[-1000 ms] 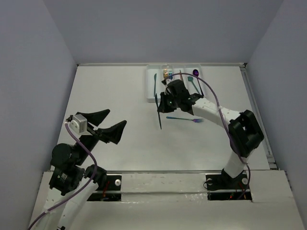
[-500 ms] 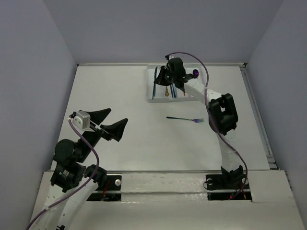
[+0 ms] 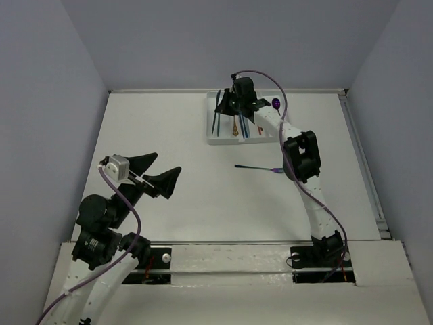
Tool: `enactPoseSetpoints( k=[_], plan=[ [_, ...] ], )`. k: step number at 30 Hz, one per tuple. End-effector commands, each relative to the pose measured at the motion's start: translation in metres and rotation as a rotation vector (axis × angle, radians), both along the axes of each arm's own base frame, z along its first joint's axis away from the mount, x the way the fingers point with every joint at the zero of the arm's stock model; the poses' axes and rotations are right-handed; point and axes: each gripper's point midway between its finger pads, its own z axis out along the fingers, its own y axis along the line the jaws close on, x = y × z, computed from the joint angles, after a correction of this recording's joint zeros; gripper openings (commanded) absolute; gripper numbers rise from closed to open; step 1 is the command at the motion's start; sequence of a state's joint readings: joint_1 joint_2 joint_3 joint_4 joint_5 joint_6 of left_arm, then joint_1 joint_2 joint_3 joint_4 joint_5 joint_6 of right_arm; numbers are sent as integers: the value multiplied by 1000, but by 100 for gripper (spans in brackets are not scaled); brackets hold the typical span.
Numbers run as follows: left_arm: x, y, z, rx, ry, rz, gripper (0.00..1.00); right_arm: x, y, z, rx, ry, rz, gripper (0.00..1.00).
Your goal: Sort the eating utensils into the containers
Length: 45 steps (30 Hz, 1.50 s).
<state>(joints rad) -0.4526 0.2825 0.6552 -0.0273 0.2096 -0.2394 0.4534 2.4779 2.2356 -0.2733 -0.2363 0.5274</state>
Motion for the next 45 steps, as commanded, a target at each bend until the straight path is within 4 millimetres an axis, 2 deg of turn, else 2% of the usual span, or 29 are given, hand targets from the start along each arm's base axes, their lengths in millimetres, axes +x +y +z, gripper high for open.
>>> enactPoseSetpoints(
  k=[1, 2, 3, 7, 10, 12, 13, 14, 16, 17, 18, 20, 21, 22, 24, 30, 31, 34, 41, 45],
  plan=[
    [-3, -2, 21, -14, -58, -13, 99, -1, 7, 26, 17, -40, 18, 23],
    [-3, -2, 21, -13, -57, -14, 99, -1, 6, 29, 12, -45, 13, 30],
    [-2, -2, 20, -10, -55, -15, 99, -1, 4, 38, 8, -57, 9, 42],
    [0, -1, 20, -11, -53, -5, 99, -5, 0, 53, -20, -81, 25, 64],
    [-1, -1, 20, -11, -54, -5, 99, -8, -6, 60, -57, -91, 31, 64],
    [0, 1, 20, -12, -53, 4, 99, -21, -13, 56, -78, -69, 33, 63],
    [-1, 1, 21, -13, -56, 2, 99, -26, -18, 86, -60, -128, 23, 62],
    [-1, 2, 20, -14, -56, 4, 99, -44, -29, 46, -107, -49, 20, 61],
    [-2, 3, 22, -16, -62, 5, 99, -58, -41, 42, -101, -72, -10, 58],
    [-3, 3, 22, -19, -64, 3, 99, -68, -46, 74, -52, -144, -27, 58],
    [-3, 2, 23, -19, -67, 0, 99, -94, -60, 24, -94, -52, -29, 58],
    [-6, 0, 23, -19, -71, -18, 99, -114, -75, 8, -107, -34, -62, 56],
    [-7, 0, 24, -21, -77, -22, 99, -120, -79, 20, -83, -73, -73, 53],
    [-8, -1, 24, -21, -79, -30, 99, -135, -91, -8, -121, -23, -94, 35],
    [-9, -1, 25, -24, -78, -31, 99, -149, -101, -22, -154, 7, -97, 0],
    [-7, -1, 23, -22, -71, -28, 99, -156, -111, -47, -206, 55, -115, 0],
    [-7, -1, 23, -22, -69, -24, 99, -156, -111, -55, -217, 73, -113, 0],
    [-5, 1, 21, -21, -63, -11, 99, -157, -109, -64, -219, 93, -105, 0],
    [-3, -1, 20, -15, -54, -17, 99, -180, -85, -95, -259, 147, -40, 0],
    [-3, 0, 20, -17, -56, -13, 99, -201, -75, -112, -275, 184, 6, 0]
  ],
)
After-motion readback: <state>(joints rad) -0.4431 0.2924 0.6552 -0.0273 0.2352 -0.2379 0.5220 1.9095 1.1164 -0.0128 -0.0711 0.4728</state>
